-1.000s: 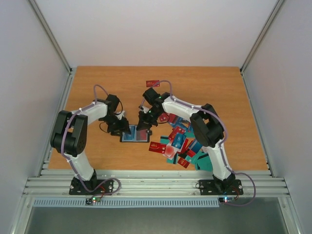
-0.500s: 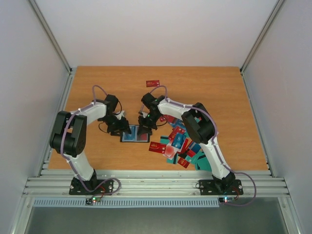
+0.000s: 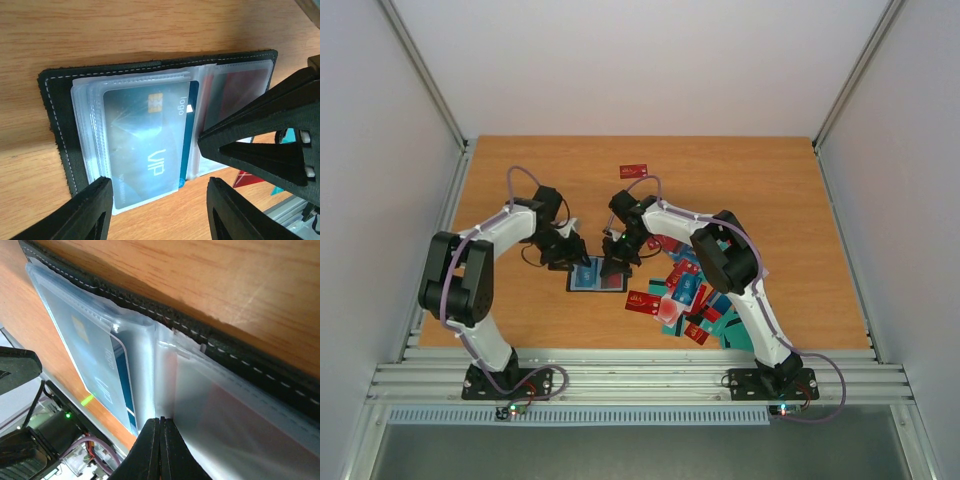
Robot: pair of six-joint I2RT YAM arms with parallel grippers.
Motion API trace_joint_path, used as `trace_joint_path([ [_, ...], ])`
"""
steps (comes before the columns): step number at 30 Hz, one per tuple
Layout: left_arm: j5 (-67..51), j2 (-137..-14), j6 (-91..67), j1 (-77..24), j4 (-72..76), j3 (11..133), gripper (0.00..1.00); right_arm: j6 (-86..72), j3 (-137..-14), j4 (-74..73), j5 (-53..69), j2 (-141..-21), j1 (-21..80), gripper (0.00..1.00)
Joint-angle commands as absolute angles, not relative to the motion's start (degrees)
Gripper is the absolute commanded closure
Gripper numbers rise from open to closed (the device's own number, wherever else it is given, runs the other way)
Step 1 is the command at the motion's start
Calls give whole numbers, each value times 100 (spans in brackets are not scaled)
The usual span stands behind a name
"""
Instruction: Put the credit cards into the card holder
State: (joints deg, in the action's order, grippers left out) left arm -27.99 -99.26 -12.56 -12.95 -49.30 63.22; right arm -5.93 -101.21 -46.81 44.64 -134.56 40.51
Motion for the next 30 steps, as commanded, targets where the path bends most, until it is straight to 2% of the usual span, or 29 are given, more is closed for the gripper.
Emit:
trace_joint_path([
  [1,-2953,-10074,-1162,-1310,-4746,6265,47,-547,-10258,-4840,4210,-13727,4082,99],
  [16,-3110,-10473,-1133,-1313,-4551,6119,46,-533,-10453,-5009,4235,-13868,4087,99],
  [24,-3155,-10480,-1138,-1315,-4582,6162,42,-545,-10551,-5044,4254,-13930,4082,99],
  [30,-3349,-10320,-1242,-1328,-4507,6207,44,-536,-10571,-5062,4263,-13948,4080,99],
])
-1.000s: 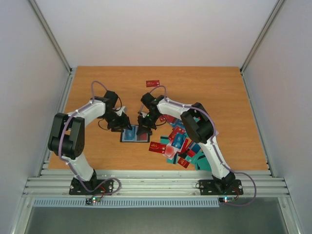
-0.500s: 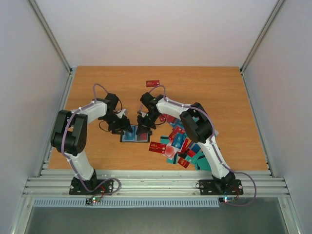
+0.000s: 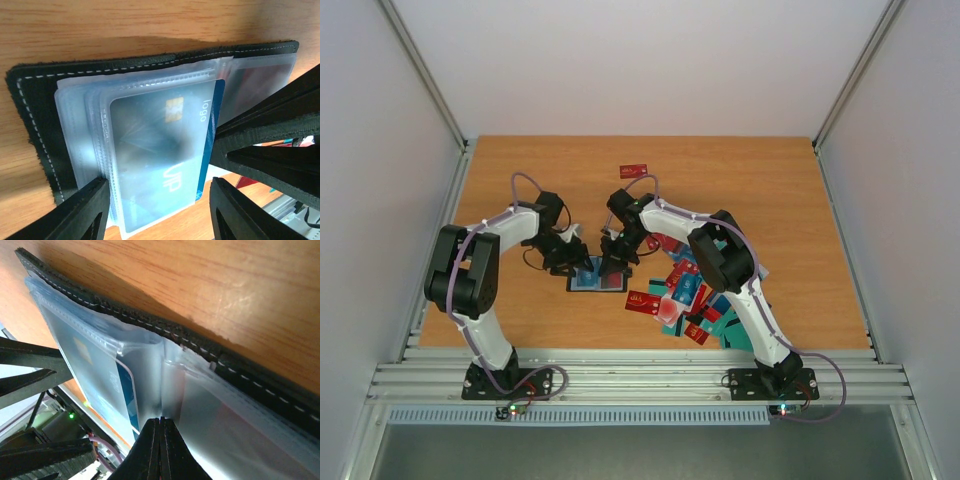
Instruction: Put the credit cards into the card holder
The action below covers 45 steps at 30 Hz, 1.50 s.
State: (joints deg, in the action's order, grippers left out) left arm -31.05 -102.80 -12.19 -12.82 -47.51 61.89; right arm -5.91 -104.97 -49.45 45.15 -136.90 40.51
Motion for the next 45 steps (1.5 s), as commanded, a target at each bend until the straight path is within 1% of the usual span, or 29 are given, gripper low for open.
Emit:
trace_joint_path([
  [1,-3337,-10292,-1251,-1331,-4527,6239,45,-536,-10569,-5062,4263,-13955,4086,99],
  [13,-3347,-10084,-1351,-1372,-4593,6403,52,-550,-10577,-5080,4263,-13975,4102,99],
  [17,-3213,-10072,-1332,-1438,-4728,6519,61,-566,-10596,-5081,4263,-13988,4120,99],
  [25,-3121,-10106,-1360,-1622,-4758,6573,76,-580,-10607,-5072,4247,-13976,4129,99],
  [27,-3093,-10122,-1378,-1684,-4762,6600,83,-584,-10592,-5071,4230,-13958,4127,99],
  [29,-2989,-10146,-1388,-1741,-4784,6643,92,-580,-10598,-5072,4220,-13942,4129,99],
  [31,-2874,-10166,-1384,-1793,-4847,6693,99,-581,-10598,-5072,4212,-13925,4124,99],
  [34,-2666,-10195,-1355,-1873,-5009,6825,100,-557,-10616,-5129,4166,-13853,4118,99],
  [39,-2136,-10367,-1412,-2018,-5532,7254,100,-408,-10747,-5595,3744,-13486,4081,99],
  [45,-1410,-10558,-1462,-2229,-6000,7738,99,-406,-10254,-5821,3381,-12713,3892,99],
])
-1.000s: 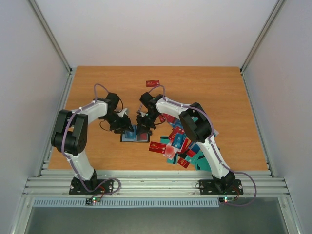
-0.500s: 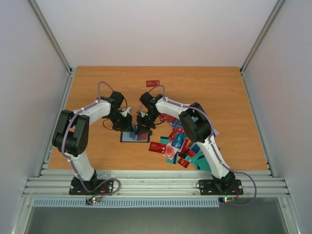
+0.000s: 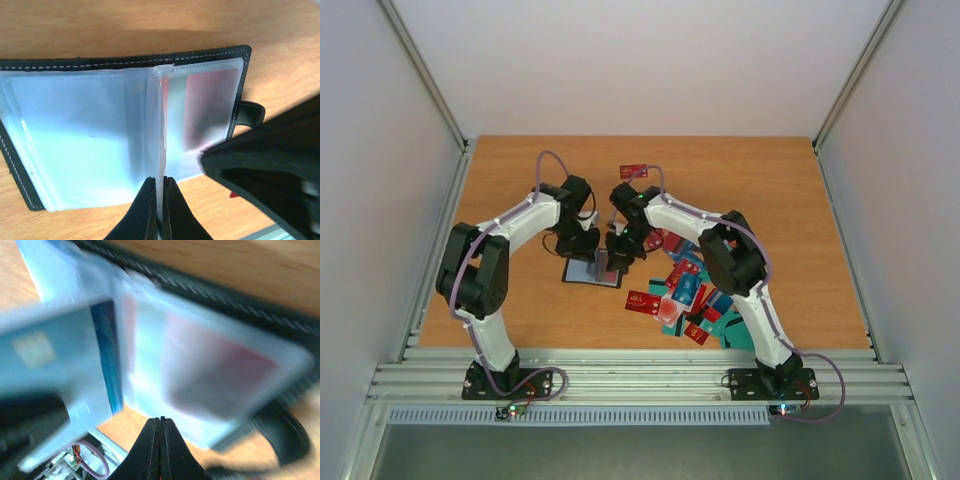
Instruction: Put the credit cards into the card holder
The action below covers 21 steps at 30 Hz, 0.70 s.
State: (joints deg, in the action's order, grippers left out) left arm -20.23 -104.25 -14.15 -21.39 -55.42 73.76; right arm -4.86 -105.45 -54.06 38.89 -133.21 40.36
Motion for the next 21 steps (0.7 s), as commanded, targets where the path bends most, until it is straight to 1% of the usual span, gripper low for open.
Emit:
trace_joint_path([
  [1,-1303,-10602,-1467,-2270,-6055,7807,99,-423,-10125,-5826,3335,-12616,3854,99],
  [9,-842,-10858,-1535,-2622,-6222,8150,98,-481,-9214,-5607,3166,-12081,3633,99],
  [14,-538,-11124,-1595,-2825,-6392,8443,96,-509,-9035,-5574,3083,-11991,3593,99],
  [21,241,-11540,-1754,-3147,-6675,8858,94,-558,-8891,-5462,3095,-11779,3584,99],
])
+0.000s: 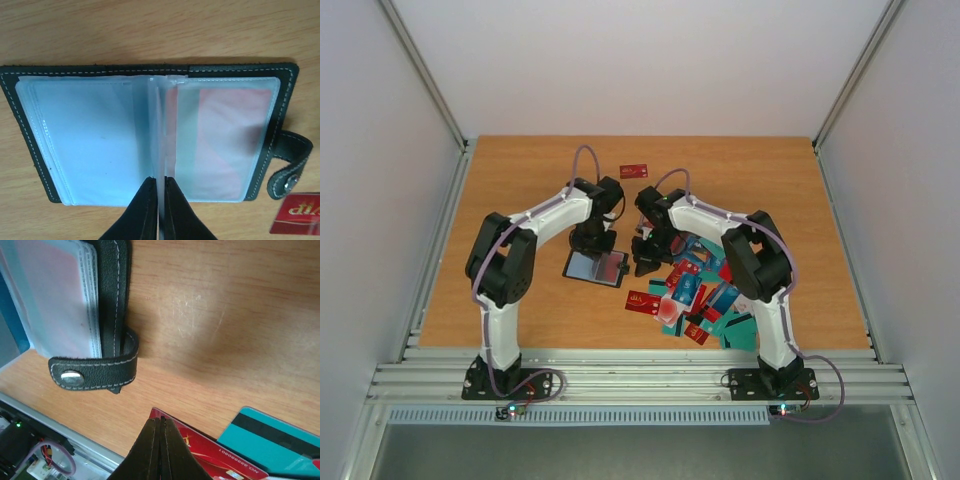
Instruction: Put the credit cards into the card holder
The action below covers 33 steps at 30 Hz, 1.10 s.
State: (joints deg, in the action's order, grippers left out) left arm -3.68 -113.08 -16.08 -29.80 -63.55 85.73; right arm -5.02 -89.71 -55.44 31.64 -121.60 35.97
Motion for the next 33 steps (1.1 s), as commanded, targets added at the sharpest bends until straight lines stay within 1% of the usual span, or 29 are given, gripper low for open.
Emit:
trace_joint_path([
  [1,325,-11601,-1792,-3184,-6713,8912,93,-570,-8853,-5443,3102,-11751,3585,99],
  [4,452,-11777,-1931,-3286,-6785,9054,88,-584,-8748,-5432,3112,-11644,3568,99],
  [8,596,-11901,-2132,-3456,-6841,9230,83,-613,-8520,-5408,3050,-11373,3507,99],
  [11,758,-12075,-2221,-3584,-6921,9411,75,-654,-8289,-5382,3019,-11114,3428,99],
  [13,777,-12220,-2228,-3664,-7000,9554,67,-683,-8132,-5370,3008,-10934,3351,99],
  [14,733,-12261,-2245,-3697,-6998,9596,64,-695,-8034,-5370,3002,-10802,3319,99],
  [20,120,-12211,-2259,-3830,-6702,9568,54,-721,-7679,-5448,2957,-10212,3069,99],
  [24,-262,-12110,-2282,-3855,-6518,9485,50,-705,-7603,-5564,2928,-9961,2942,99],
  [33,-945,-11953,-2335,-3850,-6276,9360,50,-633,-7655,-5738,2896,-9815,2803,99],
])
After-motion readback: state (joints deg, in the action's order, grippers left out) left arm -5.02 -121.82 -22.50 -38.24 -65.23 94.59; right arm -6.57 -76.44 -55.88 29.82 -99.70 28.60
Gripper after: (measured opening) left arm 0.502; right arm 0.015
